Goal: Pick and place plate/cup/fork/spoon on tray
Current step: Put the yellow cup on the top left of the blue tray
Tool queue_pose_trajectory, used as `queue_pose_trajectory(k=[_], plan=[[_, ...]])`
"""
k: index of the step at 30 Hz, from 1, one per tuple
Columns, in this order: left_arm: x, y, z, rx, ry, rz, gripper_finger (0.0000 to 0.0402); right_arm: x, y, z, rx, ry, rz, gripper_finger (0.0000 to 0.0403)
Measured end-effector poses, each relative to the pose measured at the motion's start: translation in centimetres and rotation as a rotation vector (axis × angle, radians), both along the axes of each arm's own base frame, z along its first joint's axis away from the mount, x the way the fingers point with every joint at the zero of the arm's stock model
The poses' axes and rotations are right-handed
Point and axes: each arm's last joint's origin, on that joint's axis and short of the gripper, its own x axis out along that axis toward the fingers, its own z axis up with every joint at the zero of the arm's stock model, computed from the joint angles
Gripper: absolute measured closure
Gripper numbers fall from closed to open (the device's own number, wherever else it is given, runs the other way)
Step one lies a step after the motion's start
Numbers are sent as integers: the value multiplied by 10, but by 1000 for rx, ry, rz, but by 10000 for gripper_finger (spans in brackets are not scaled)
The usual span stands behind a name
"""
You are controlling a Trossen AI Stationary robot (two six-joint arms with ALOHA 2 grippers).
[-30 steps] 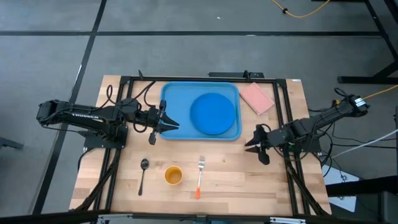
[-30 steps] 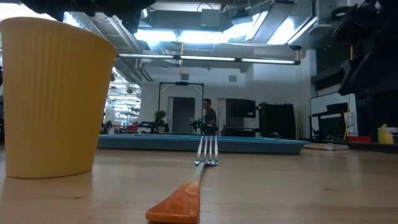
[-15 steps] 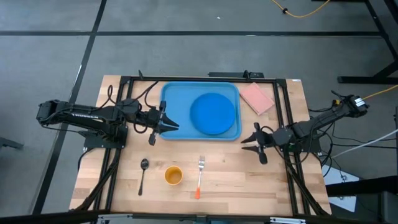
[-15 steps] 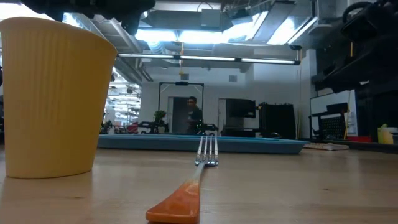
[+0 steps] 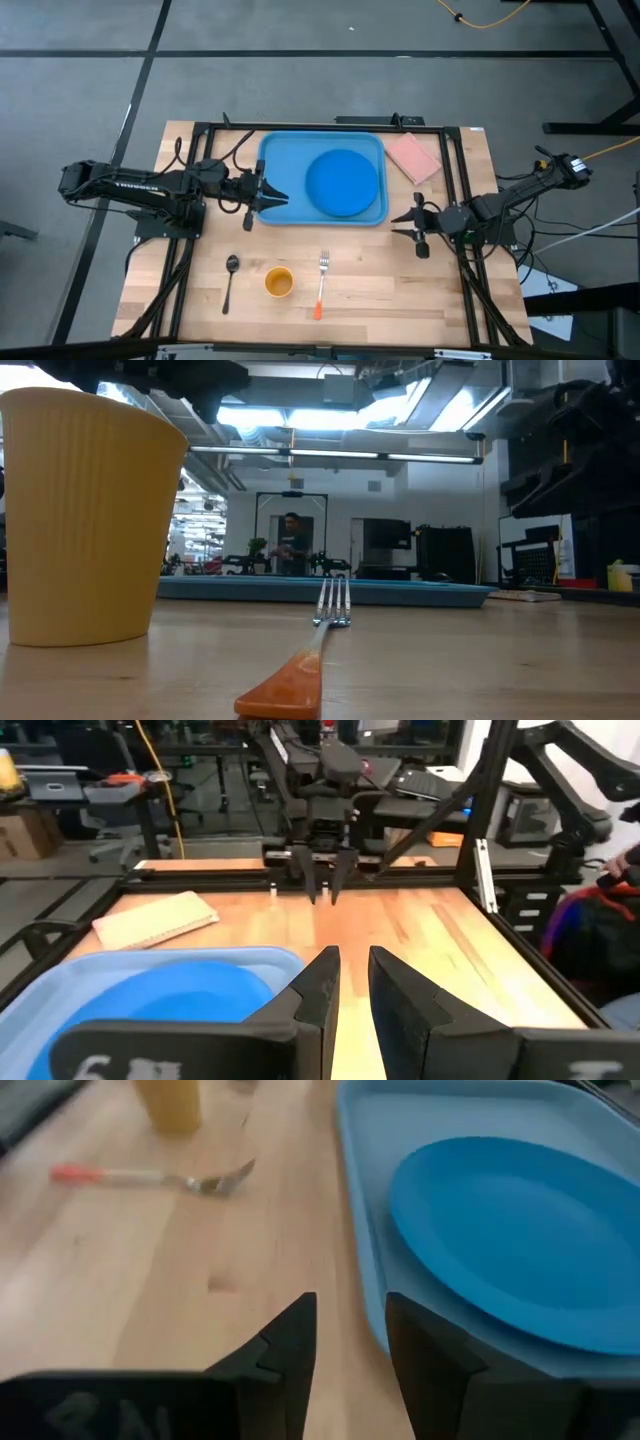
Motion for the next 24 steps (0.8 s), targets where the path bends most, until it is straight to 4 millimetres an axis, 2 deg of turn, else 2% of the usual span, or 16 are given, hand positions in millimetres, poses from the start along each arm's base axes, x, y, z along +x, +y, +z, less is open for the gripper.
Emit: queue_pose_trajectory(k=[3, 5, 8, 11, 24], plan=[[0, 0, 0, 0, -1, 4, 350, -1, 0, -2, -18, 22, 12, 276], [0, 0, 1, 2, -5, 12, 350, -1, 1, -2, 115, 26, -27, 276], [0, 1, 0, 2, -5, 20, 350, -3, 3, -3, 93, 64, 112, 276], [0, 1, 0, 1, -4, 19, 350, -3, 6, 3, 72, 12, 231, 276], [0, 1, 0, 2, 1, 17, 350, -16, 0, 13, 88, -68, 233, 276]])
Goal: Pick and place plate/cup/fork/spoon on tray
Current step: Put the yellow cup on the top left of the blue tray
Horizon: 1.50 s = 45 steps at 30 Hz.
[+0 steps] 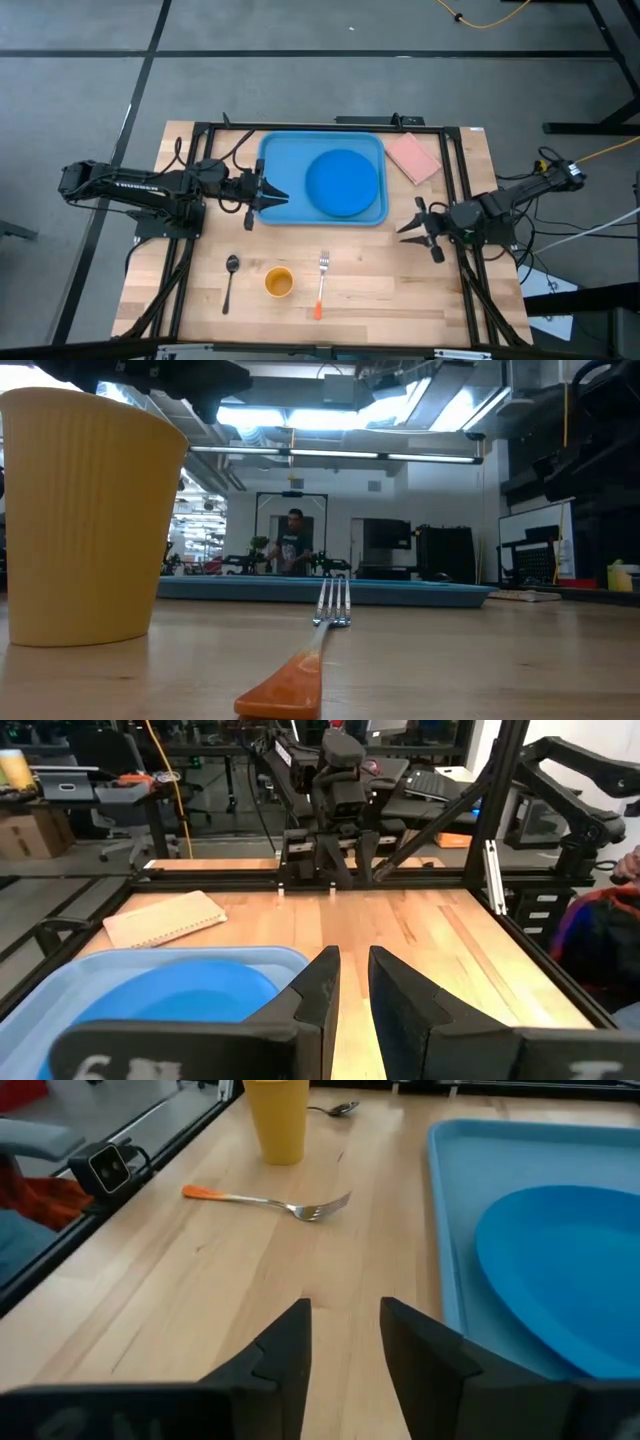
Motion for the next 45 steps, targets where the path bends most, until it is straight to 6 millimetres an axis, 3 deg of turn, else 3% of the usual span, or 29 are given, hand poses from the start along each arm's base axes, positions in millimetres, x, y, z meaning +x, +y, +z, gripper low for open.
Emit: queue_pose_trajectory(k=[6, 10, 14, 18, 24, 30, 39, 45], plan=[[0, -4, 2, -155, -2, -96, 350, -7, -3, 6, 8, -61, 5, 276], [2, -21, 8, -287, 55, -153, 350, -11, -5, 7, -16, -82, 17, 276], [7, -45, 24, -250, 144, -131, 351, -11, -5, 7, -20, -79, 18, 276], [7, -69, 54, -205, 174, -103, 351, -11, -5, 7, 9, -73, 8, 276], [2, -89, 73, -102, 229, -114, 351, -11, -5, 7, 80, -57, -19, 276], [3, -95, 70, -275, 282, -83, 351, -11, -4, 7, 84, -55, -6, 276], [17, -98, 44, -283, 455, -1, 319, -13, -3, 4, 91, -16, 43, 276], [27, -100, 24, -435, 585, 105, 303, -13, -4, 2, 141, 18, 21, 276]])
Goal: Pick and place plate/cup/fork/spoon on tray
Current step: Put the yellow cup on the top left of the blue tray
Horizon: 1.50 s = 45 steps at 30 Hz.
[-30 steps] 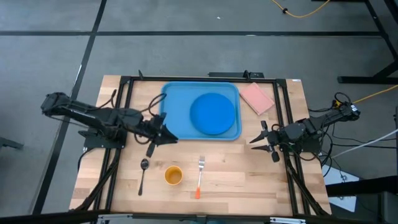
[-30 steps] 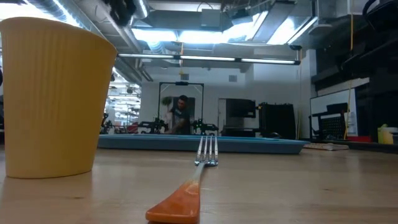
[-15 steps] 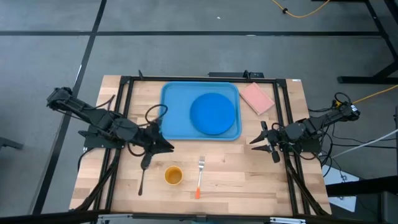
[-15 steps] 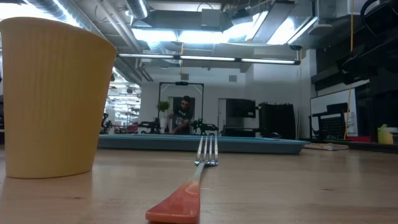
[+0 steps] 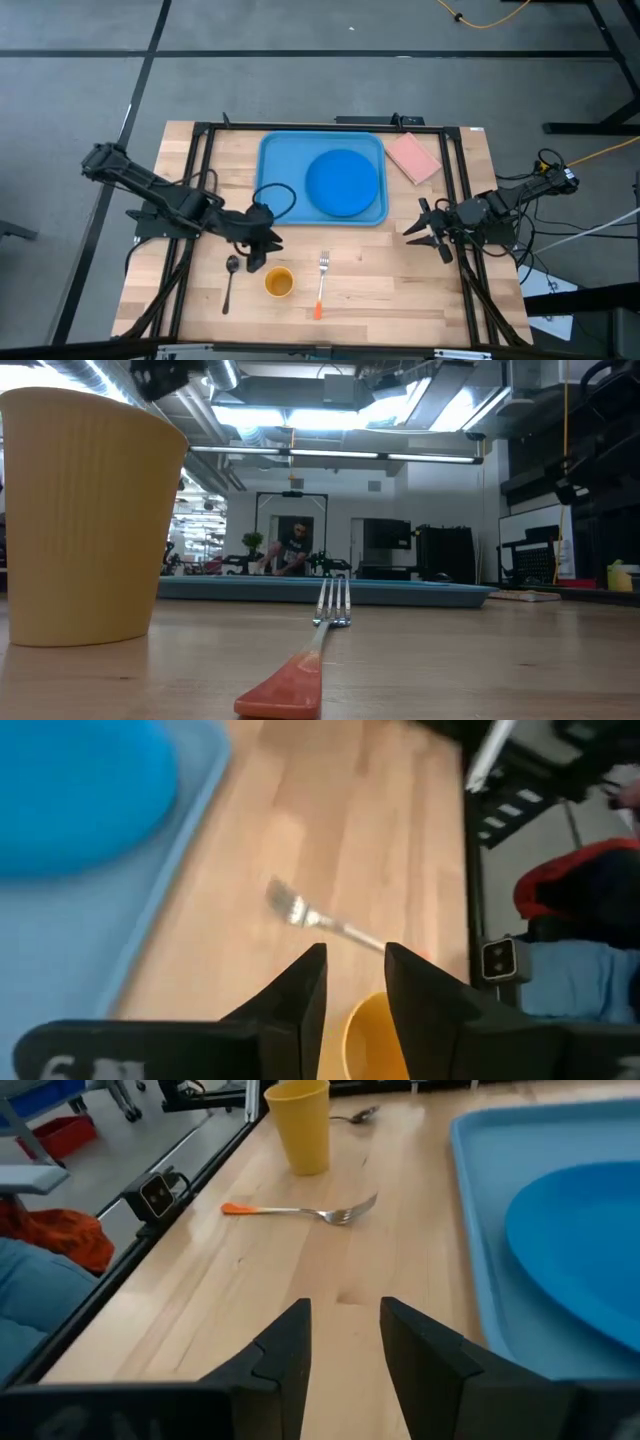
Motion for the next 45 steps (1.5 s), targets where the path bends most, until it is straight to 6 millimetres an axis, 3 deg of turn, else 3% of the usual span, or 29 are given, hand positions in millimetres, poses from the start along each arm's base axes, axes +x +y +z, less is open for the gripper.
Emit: queue_pose_trajectory(k=[15, 28, 45], plan=[[14, -19, -26, -204, 165, 52, 305, -2, -1, -5, 6, 58, -12, 276], [16, -38, -52, -159, 290, 36, 305, -2, -1, -6, 10, 68, -16, 276], [11, -35, -56, -97, 346, 66, 305, -2, -1, -6, 7, 74, -15, 276]])
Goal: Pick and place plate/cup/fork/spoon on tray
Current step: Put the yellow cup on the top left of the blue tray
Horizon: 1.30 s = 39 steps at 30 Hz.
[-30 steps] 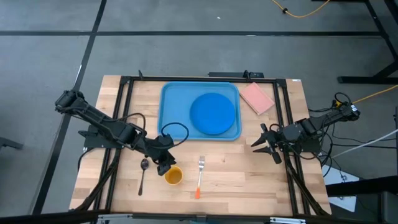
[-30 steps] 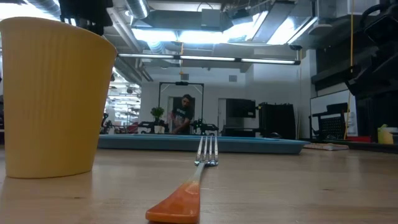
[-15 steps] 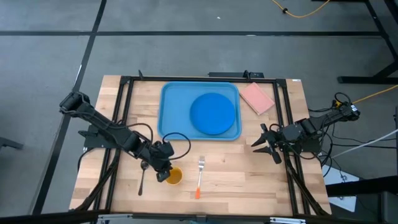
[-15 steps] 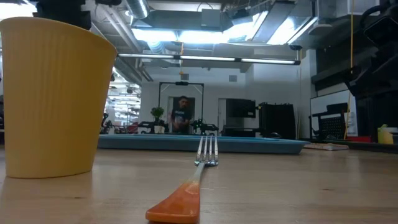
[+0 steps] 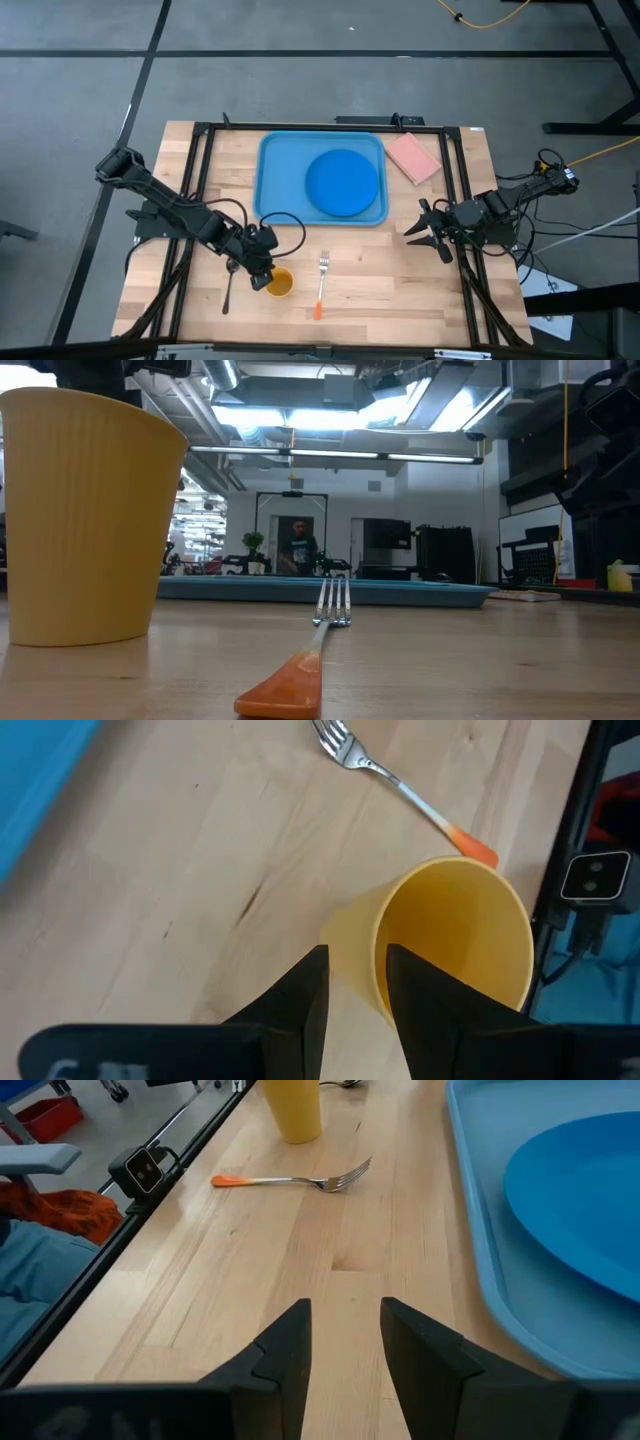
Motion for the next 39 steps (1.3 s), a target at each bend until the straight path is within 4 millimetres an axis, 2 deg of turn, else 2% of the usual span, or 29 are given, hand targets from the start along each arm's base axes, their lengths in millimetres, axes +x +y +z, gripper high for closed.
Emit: queue_pose_trajectory(k=[26, 29, 33, 39], plan=[[12, -13, -34, -14, 132, 13, 308, 0, 0, -1, -2, 11, -1, 276], [15, -14, -36, -10, 119, 20, 330, 0, 0, -1, -3, 12, -1, 276], [21, -10, -35, -81, 96, 144, 389, -1, 0, -1, -5, 16, -1, 276], [29, -1, -11, -114, -79, 87, 397, -1, 0, -2, -6, 23, -2, 276]])
